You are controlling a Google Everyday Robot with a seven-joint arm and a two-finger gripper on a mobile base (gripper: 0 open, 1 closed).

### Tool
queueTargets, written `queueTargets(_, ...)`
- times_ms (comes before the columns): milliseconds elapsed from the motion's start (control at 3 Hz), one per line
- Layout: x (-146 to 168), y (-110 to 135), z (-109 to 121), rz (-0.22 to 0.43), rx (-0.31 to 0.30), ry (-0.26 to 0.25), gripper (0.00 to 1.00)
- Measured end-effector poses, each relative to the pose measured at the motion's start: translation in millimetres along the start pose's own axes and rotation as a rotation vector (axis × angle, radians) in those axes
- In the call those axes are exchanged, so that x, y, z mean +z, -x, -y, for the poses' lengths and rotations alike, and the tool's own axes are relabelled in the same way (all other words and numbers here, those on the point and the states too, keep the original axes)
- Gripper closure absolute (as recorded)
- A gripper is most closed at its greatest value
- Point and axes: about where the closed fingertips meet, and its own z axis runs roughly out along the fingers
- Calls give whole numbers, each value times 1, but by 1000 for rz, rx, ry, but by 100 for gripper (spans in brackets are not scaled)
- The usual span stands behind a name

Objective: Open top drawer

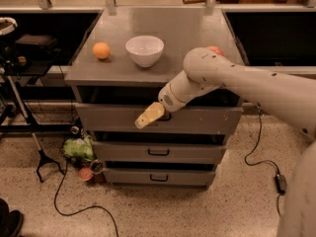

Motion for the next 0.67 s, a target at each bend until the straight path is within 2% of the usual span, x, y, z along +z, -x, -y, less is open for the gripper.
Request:
queueTargets(333,12,-5,1,-66,45,71,0)
queueTargets(667,12,-7,0,-90,71,97,0)
